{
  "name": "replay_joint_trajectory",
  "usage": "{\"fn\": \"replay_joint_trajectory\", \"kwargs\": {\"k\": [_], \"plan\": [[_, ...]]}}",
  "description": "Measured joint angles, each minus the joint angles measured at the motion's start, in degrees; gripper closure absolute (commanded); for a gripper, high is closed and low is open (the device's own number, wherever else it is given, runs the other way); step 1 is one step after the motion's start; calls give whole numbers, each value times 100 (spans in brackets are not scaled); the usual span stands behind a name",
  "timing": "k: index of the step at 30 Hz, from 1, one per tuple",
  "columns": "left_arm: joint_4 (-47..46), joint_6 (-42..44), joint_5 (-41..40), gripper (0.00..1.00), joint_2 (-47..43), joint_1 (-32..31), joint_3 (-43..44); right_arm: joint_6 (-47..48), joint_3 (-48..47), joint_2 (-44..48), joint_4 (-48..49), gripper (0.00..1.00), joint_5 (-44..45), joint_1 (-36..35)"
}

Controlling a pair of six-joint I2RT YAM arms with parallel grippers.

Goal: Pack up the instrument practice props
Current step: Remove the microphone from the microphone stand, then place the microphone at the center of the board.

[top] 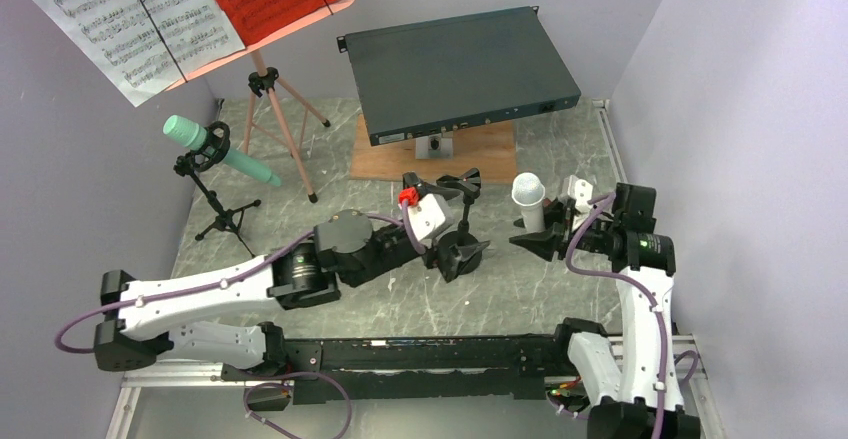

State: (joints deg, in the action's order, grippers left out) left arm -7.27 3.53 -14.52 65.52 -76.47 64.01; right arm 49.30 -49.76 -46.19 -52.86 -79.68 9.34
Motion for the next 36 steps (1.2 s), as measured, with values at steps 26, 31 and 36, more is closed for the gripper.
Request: {"fn": "replay_joint_trajectory", "kwargs": {"k": [26, 31, 36], "plan": [[1567, 1976, 1119, 0, -765, 0, -1311, -5191, 476, -1816, 3899, 99, 3700, 1917], [1567, 2048, 1010, 1, -756, 0, -1316, -5657, -376, -2839, 4035, 98, 4843, 984], [1574, 2190, 846, 1, -664, 7, -1320, -6323, -1305, -4197, 4260, 96, 5292, 890]]}}
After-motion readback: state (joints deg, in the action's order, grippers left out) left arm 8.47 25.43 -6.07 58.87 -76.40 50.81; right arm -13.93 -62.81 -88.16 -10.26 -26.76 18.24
